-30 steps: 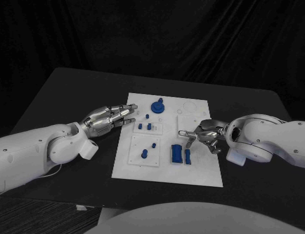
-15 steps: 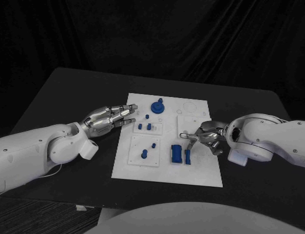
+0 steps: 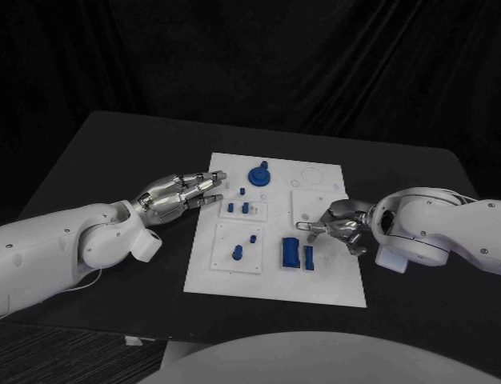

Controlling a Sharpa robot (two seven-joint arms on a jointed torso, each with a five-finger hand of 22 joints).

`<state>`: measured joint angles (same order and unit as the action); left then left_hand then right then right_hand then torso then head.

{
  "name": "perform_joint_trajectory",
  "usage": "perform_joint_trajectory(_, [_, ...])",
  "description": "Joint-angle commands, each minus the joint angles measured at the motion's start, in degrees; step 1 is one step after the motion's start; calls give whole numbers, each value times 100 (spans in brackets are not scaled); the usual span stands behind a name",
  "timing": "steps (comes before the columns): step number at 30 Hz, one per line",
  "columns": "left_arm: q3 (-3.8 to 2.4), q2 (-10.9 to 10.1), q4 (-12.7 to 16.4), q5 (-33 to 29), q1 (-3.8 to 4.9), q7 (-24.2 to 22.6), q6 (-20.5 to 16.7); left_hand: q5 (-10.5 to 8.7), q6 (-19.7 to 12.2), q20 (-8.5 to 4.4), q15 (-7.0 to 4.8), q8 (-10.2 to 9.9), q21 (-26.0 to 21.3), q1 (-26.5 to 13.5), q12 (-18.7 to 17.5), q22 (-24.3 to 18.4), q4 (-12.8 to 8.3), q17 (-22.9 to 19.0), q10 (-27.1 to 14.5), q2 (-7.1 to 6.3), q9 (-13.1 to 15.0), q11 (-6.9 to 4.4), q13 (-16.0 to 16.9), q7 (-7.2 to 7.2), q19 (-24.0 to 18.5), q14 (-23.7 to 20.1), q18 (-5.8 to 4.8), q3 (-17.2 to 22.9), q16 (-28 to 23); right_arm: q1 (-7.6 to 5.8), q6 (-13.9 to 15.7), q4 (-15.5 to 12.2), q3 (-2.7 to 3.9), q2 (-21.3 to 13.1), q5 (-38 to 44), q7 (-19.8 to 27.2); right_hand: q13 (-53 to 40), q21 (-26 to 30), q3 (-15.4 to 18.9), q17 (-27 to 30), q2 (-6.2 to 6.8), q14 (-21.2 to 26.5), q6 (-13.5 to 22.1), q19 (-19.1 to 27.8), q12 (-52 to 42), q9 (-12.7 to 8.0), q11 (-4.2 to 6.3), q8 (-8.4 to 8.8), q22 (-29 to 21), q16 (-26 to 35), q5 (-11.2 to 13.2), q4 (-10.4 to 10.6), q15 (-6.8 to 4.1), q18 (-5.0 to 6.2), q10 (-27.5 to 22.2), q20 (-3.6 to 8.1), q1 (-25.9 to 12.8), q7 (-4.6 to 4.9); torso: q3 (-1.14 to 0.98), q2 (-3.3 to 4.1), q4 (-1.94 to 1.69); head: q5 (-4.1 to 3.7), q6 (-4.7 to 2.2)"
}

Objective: Assemble the parts on the task board

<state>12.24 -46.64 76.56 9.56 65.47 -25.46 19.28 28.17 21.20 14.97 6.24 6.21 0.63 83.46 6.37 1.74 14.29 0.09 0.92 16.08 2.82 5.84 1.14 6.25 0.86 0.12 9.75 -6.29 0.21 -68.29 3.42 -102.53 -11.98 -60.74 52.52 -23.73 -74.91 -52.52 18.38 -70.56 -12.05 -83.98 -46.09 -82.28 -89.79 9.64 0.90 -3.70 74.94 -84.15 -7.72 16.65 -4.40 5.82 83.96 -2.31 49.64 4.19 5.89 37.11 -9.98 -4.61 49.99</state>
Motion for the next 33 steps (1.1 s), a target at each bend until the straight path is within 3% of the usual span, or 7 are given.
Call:
perform_joint_trajectory(1, [-5,7,7,-26,-11,-67,69,4,-12,19,32,26,-8,24,38,-3,9,-7,-2,-3,-2,30,8,33,-6,-11,60,29,-16,14,78,-22,0,-1,520,206,-1509,17,122,9,-66,-280,529,-15,-21,-198,163,35,584,36,76,2,-135,84,604,134,13,-182,-3,3,-2,-1,1])
perform_joint_trajectory(5, [-5,11,2,-26,-13,-69,74,4,-12,19,32,26,-8,24,38,-3,9,-7,-2,-3,-2,30,8,33,-6,-11,60,29,-16,15,225,-21,0,-6,656,401,-1509,-20,245,-51,-114,-296,890,-33,-21,-340,267,48,597,21,166,4,-218,74,604,217,-17,-305,-4,5,-2,5,1])
perform_joint_trajectory(12, [-5,4,-1,-26,-14,-68,75,2,-17,17,37,25,-7,20,45,-2,10,-6,0,-4,-2,36,9,29,-6,-10,61,35,-13,15,463,-39,0,-39,869,727,-1509,-67,344,-91,-151,-305,817,-51,-21,-374,310,23,613,7,288,8,-257,62,604,260,-78,-345,1,2,5,23,1])
perform_joint_trajectory(20, [-5,-17,12,-26,-16,-154,43,1,-8,13,45,30,-6,14,72,1,11,-4,9,-5,-1,56,14,21,-4,-9,63,41,-9,20,1098,-219,-1,-257,1737,1562,-1509,-566,611,-495,-272,-382,-290,-180,-21,-300,169,-278,760,-151,474,6,-191,-34,604,236,-298,-150,-2,-2,-2,27,1])
perform_joint_trajectory(24, [-5,-28,24,-26,-16,-372,-60,-17,88,-39,-17,73,-6,-10,157,-3,37,-9,45,-23,13,36,27,29,-4,-12,67,43,-21,40,1323,-299,-1,-407,2138,2094,-1509,-1949,815,-911,-269,-451,-1354,-444,-21,-174,-154,-676,1086,-317,497,3,68,-288,604,74,-444,70,-3,-1,2,11,1])
perform_joint_trajectory(28, [-5,-23,27,-26,-17,-674,-134,-11,148,-125,-95,108,-12,-118,234,-22,120,-9,78,-204,17,-15,34,5,-12,-12,62,-121,-21,72,1311,-345,-2,-569,2387,2588,-1509,-2240,823,-1049,-197,-469,-1536,-479,-21,-187,-161,-673,1146,-367,499,7,103,-332,604,45,-596,67,-4,1,2,-44,1])
perform_joint_trajectory(33, [-5,-16,27,-26,-17,-840,-158,-20,181,-154,-123,126,-14,-165,252,-28,178,-9,84,-223,20,-40,35,-8,-15,-12,62,-179,-21,189,1209,-339,-2,-681,2758,2820,-1509,-2340,822,-1110,-101,-474,-1518,-476,-21,-255,-171,-554,1163,-391,497,5,116,-343,604,24,-795,65,-2,5,8,-78,1])
